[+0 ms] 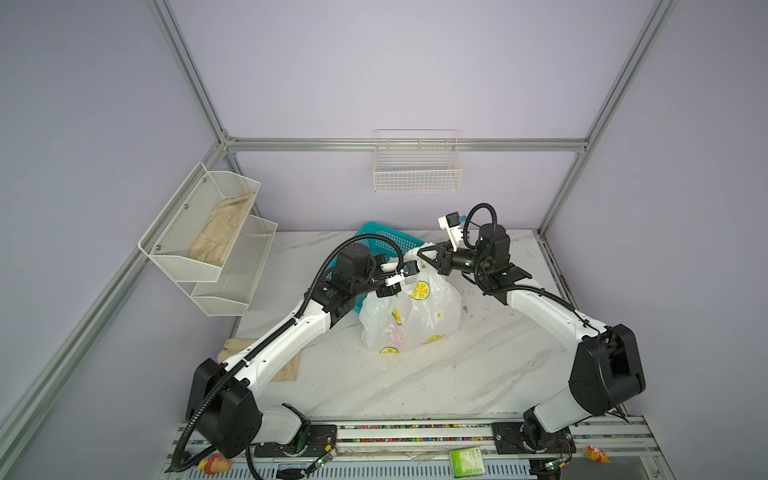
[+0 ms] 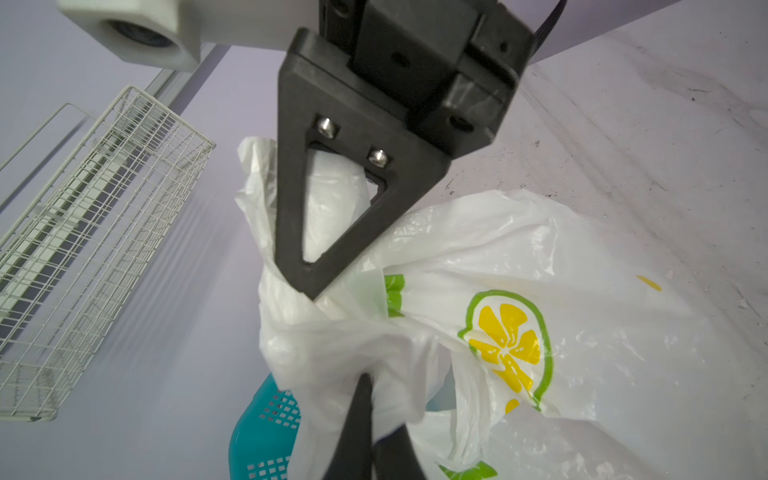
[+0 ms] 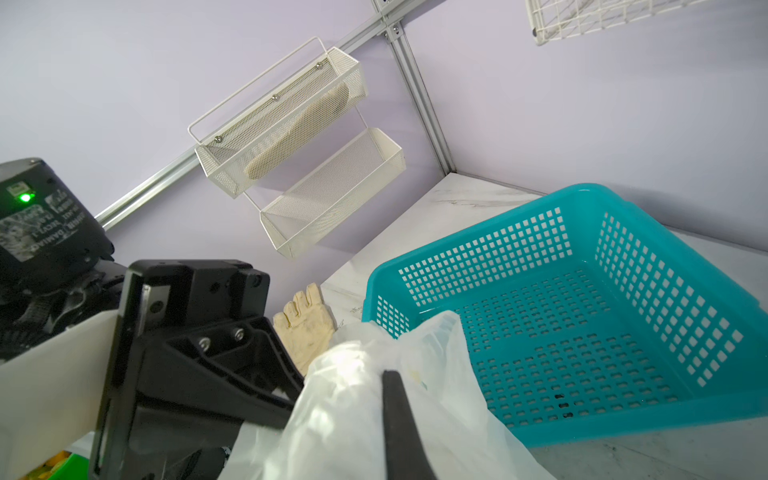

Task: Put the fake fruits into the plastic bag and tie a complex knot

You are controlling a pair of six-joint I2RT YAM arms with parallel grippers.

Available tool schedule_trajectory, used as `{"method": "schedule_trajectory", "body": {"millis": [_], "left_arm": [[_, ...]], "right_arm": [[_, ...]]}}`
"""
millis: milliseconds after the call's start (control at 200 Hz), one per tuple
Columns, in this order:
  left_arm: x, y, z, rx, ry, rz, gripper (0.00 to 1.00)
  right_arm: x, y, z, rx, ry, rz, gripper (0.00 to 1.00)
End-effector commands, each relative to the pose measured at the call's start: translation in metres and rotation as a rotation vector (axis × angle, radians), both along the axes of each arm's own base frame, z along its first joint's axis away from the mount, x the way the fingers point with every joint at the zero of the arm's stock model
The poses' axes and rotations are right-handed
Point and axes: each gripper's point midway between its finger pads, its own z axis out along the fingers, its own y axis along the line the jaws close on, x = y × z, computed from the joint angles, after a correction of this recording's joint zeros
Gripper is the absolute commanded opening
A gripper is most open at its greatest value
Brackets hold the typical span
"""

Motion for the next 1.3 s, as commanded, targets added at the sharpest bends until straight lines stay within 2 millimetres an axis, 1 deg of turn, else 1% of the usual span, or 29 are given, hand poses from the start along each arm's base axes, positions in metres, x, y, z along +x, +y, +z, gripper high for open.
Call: {"method": "schedule_trajectory", "body": {"millis": [0,100,180,190,200,235,380,470,510,560,565,575,610,685,815,940,1085,1190,1295], "left_arm": [[-0.007,-0.004,-0.021,0.038,0.033,-0.032,0.00],[-0.003,-0.003,-0.032,0.070,0.044,-0.019,0.00],[-0.001,-0.001,-0.032,0.080,0.040,-0.001,0.00],[0.003,-0.003,-0.042,0.095,0.061,0.000,0.00],[0.004,-0.003,-0.046,0.099,0.067,0.002,0.00],[0.004,-0.004,-0.047,0.103,0.073,0.000,0.00],[0.001,-0.008,-0.044,0.077,0.097,-0.017,0.12],[-0.001,-0.007,-0.039,0.061,0.101,-0.013,0.17],[-0.003,-0.006,-0.037,0.056,0.102,-0.014,0.21],[-0.005,-0.006,-0.039,0.055,0.118,-0.016,0.28],[-0.005,-0.006,-0.039,0.053,0.119,-0.015,0.28],[-0.009,-0.004,-0.028,0.038,0.101,-0.014,0.30],[-0.012,-0.002,-0.022,0.023,0.101,-0.013,0.34],[-0.020,0.000,-0.015,-0.004,0.120,-0.016,0.44],[-0.030,0.004,-0.008,-0.061,0.151,-0.010,0.53],[-0.035,0.008,-0.001,-0.111,0.181,0.016,0.56],[-0.042,0.015,0.012,-0.160,0.196,0.041,0.60],[-0.048,0.021,0.028,-0.208,0.212,0.053,0.63],[-0.050,0.029,0.050,-0.263,0.227,0.065,0.65]], "right_arm": [[0.004,0.000,0.020,0.059,-0.047,-0.026,0.00],[0.002,0.002,0.021,0.069,-0.058,-0.017,0.00],[-0.002,0.004,0.021,0.060,-0.090,0.003,0.00],[-0.003,0.004,0.021,0.059,-0.096,0.007,0.00],[-0.003,0.004,0.021,0.056,-0.102,0.011,0.00],[-0.006,0.004,0.021,0.052,-0.127,0.023,0.00],[-0.012,0.004,0.018,0.026,-0.205,0.050,0.00],[-0.012,0.005,0.013,0.004,-0.240,0.057,0.00],[-0.012,0.004,0.011,-0.007,-0.256,0.059,0.00],[-0.013,0.004,0.010,-0.019,-0.275,0.059,0.00],[-0.013,0.004,0.010,-0.020,-0.277,0.059,0.00],[-0.013,0.004,0.010,-0.022,-0.282,0.059,0.00],[-0.013,0.004,0.010,-0.028,-0.298,0.059,0.00],[-0.015,0.004,0.010,-0.037,-0.329,0.064,0.00],[-0.016,0.005,0.010,-0.047,-0.374,0.084,0.00],[-0.014,0.004,0.007,-0.060,-0.396,0.095,0.00],[-0.016,0.003,0.005,-0.071,-0.413,0.111,0.00],[-0.015,0.000,0.005,-0.082,-0.421,0.110,0.00],[-0.015,-0.001,0.005,-0.089,-0.431,0.112,0.00]]}}
